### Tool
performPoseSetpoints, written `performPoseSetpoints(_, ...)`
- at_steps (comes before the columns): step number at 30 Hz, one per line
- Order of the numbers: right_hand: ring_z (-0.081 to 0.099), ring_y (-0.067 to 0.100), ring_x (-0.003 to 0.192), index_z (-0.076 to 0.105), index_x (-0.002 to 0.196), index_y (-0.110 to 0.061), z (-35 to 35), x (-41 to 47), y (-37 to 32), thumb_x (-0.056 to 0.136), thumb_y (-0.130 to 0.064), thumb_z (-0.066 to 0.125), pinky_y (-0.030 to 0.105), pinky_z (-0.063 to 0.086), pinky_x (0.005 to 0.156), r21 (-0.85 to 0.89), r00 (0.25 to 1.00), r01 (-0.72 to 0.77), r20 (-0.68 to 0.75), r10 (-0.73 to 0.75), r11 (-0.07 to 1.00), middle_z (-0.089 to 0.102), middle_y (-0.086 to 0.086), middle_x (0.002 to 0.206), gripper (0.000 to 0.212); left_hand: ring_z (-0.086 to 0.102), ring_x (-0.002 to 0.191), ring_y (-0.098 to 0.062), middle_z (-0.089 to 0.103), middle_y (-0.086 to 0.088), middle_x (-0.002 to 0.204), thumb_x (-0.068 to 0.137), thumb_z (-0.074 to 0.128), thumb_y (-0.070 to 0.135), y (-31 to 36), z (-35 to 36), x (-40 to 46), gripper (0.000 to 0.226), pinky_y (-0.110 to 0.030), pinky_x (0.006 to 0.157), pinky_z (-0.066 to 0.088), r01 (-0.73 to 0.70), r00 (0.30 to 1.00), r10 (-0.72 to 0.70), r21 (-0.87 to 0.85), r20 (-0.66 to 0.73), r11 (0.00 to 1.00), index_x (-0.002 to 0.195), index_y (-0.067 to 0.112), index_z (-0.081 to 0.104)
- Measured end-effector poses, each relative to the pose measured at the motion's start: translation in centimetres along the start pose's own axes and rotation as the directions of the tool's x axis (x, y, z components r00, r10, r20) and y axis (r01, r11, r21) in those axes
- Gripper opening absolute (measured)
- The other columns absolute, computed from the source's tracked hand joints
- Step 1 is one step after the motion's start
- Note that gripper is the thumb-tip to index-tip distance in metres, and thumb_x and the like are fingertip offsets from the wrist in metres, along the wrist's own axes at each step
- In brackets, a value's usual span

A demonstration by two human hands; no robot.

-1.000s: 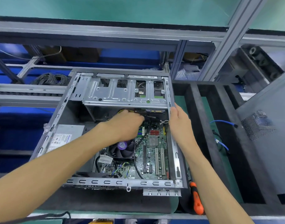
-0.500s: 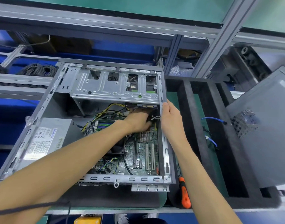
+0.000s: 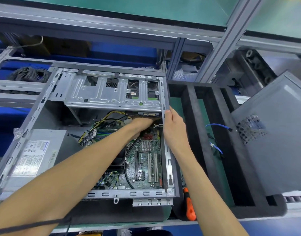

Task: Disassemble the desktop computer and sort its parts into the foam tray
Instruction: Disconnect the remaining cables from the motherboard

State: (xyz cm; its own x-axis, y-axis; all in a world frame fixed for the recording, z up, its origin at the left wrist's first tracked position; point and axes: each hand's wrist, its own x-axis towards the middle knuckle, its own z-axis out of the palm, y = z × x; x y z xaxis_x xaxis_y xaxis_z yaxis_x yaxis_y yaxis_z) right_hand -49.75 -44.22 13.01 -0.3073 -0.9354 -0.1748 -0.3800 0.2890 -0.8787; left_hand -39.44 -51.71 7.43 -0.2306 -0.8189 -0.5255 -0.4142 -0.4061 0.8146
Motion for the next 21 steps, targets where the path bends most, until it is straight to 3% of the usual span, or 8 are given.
performPoseSetpoints(2, 0.032, 0.014, 0.148, 0.037, 0.157, -0.017, 0.0, 0.0, 0.0, 0.110, -0.032, 0.029, 0.028, 0.022, 0.119, 0.002, 1.000, -0.003, -0.001, 0.003, 1.000, 0.041, -0.004, 0.159, 0.050, 0.062, 0.105, -0.008, 0.064, 0.000, 0.127, 0.098, 0.055, 0.035, -0.1, 0.3, -0.2, 0.028, -0.020, 0.092, 0.051, -0.012, 1.000, 0.010, 0.056, 0.026, 0.998, 0.119, 0.020, 0.066)
performPoseSetpoints(3, 0.032, 0.015, 0.148, 0.037, 0.157, -0.017, 0.0, 0.0, 0.0, 0.110, -0.032, 0.029, 0.031, 0.023, 0.122, 0.004, 1.000, -0.002, -0.003, 0.002, 1.000, 0.041, -0.004, 0.159, 0.049, 0.062, 0.103, -0.009, 0.065, 0.000, 0.126, 0.099, 0.051, 0.034, -0.1, 0.5, -0.3, 0.027, -0.023, 0.091, 0.051, -0.018, 0.999, 0.015, 0.084, 0.037, 0.996, 0.118, 0.021, 0.066)
performPoseSetpoints(5, 0.033, 0.016, 0.148, 0.038, 0.156, -0.018, 0.1, 0.0, 0.0, 0.110, -0.031, 0.029, 0.037, 0.025, 0.123, 0.001, 1.000, -0.001, -0.004, 0.001, 1.000, 0.043, -0.004, 0.158, 0.049, 0.060, 0.112, -0.016, 0.065, -0.001, 0.127, 0.099, 0.048, 0.034, 0.0, 0.8, -0.6, 0.032, -0.036, 0.103, 0.047, -0.025, 0.999, 0.022, 0.099, 0.036, 0.995, 0.121, 0.020, 0.066)
performPoseSetpoints(7, 0.035, 0.018, 0.147, 0.039, 0.156, -0.019, 0.1, 0.1, 0.1, 0.109, -0.031, 0.029, 0.039, 0.027, 0.122, -0.005, 1.000, -0.004, -0.006, 0.004, 1.000, 0.045, -0.004, 0.157, 0.049, 0.059, 0.115, -0.020, 0.065, -0.002, 0.125, 0.097, 0.047, 0.032, 0.2, 1.2, -0.7, 0.033, -0.042, 0.106, 0.045, -0.011, 1.000, 0.010, 0.087, 0.011, 0.996, 0.119, 0.018, 0.067)
performPoseSetpoints(13, 0.036, 0.020, 0.146, 0.039, 0.156, -0.020, 0.2, 0.3, 0.1, 0.109, -0.031, 0.029, 0.040, 0.028, 0.121, -0.018, 1.000, -0.004, -0.009, 0.004, 1.000, 0.047, -0.003, 0.155, 0.049, 0.062, 0.110, -0.022, 0.067, -0.005, 0.119, 0.099, 0.051, 0.030, 0.3, 2.3, -0.4, 0.027, -0.038, 0.099, 0.051, -0.023, 0.988, 0.011, -0.077, -0.152, 0.997, 0.119, 0.018, 0.065)
performPoseSetpoints(17, 0.037, 0.024, 0.145, 0.037, 0.157, -0.021, 0.2, 0.3, 0.2, 0.109, -0.032, 0.027, 0.045, 0.030, 0.120, -0.027, 1.000, -0.006, -0.006, 0.006, 1.000, 0.048, -0.002, 0.154, 0.050, 0.059, 0.094, -0.019, 0.064, -0.002, 0.104, 0.103, 0.045, 0.026, 0.5, 2.3, -0.1, 0.021, -0.027, 0.071, 0.049, 0.036, 0.976, -0.045, -0.046, -0.211, 0.998, 0.112, 0.018, 0.063)
performPoseSetpoints(21, 0.044, 0.030, 0.138, 0.038, 0.156, -0.023, 0.2, 0.3, 0.0, 0.109, -0.032, 0.027, 0.049, 0.036, 0.115, -0.042, 1.000, -0.014, 0.004, 0.014, 0.999, 0.055, 0.002, 0.148, 0.050, 0.066, 0.103, -0.020, 0.072, -0.005, 0.106, 0.096, 0.052, 0.017, 0.4, 1.9, -0.2, 0.019, -0.041, 0.098, 0.053, 0.060, 0.985, -0.080, -0.126, -0.153, 0.990, 0.102, 0.016, 0.069)
